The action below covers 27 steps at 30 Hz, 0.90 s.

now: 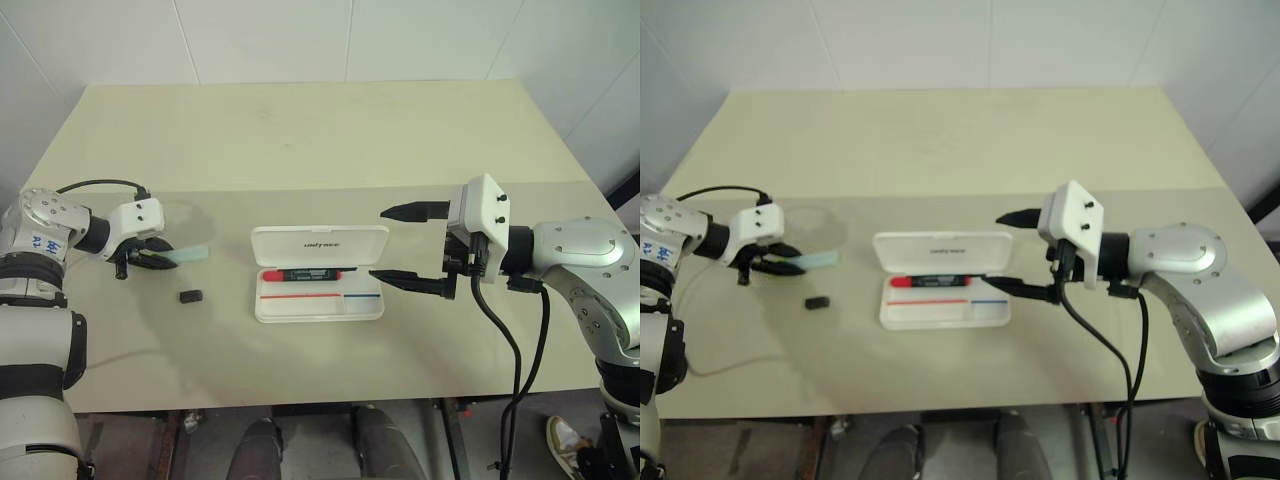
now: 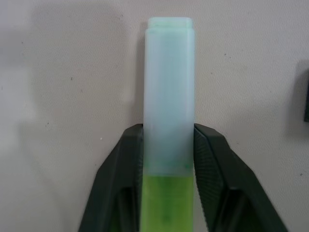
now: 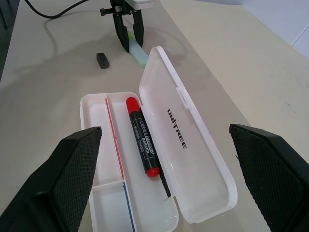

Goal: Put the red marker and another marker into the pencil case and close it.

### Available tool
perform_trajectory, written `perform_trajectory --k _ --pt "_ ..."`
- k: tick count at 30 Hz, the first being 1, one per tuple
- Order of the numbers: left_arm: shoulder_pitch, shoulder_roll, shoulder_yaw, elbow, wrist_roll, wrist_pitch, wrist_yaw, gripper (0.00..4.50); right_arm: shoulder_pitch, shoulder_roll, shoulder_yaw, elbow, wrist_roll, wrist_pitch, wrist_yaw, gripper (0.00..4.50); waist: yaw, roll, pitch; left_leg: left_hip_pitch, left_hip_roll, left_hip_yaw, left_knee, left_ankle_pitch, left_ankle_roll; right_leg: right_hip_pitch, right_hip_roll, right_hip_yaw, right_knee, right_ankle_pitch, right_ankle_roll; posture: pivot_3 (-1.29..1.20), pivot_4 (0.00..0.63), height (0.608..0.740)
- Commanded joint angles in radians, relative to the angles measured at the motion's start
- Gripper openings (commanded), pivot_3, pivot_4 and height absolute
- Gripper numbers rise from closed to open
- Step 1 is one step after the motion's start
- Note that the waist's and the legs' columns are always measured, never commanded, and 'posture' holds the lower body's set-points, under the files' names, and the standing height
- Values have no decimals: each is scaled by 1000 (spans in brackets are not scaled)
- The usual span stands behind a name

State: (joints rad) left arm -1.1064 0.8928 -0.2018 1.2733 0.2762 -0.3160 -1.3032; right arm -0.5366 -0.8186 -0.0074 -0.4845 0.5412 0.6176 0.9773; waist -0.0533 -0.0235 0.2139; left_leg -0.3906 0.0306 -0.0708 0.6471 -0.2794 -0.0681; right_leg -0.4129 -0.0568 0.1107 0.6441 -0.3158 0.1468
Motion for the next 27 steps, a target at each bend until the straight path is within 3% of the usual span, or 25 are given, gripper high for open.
perform_trajectory --k 1,13,17,20,27 --pt "-12 15 10 11 1 5 -8 1097 -14 -7 -28 -35 17 -6 -9 4500 0 0 0 0 0 0 0 0 0 0 0 0 0 0 0 0 150 740" --pt "-9 -1 175 -47 -176 17 -97 1097 10 -11 -24 -44 10 -9 -7 4500 0 0 0 0 0 0 0 0 0 0 0 0 0 0 0 0 150 740" --pt "38 25 241 -127 -273 56 -224 1097 34 -21 -36 -54 13 -6 -6 4500 0 0 0 0 0 0 0 0 0 0 0 0 0 0 0 0 150 740" --pt "137 66 245 -270 -335 39 -300 1097 63 -32 -52 -66 19 -4 -3 4500 -4 0 0 0 0 0 0 0 0 0 0 0 0 0 0 0 150 740" --pt "461 201 257 -765 -585 327 -311 1097 112 -48 -67 -68 25 -15 0 4500 -2 0 0 0 1 0 1 0 0 0 0 1 1 0 0 0 150 740"
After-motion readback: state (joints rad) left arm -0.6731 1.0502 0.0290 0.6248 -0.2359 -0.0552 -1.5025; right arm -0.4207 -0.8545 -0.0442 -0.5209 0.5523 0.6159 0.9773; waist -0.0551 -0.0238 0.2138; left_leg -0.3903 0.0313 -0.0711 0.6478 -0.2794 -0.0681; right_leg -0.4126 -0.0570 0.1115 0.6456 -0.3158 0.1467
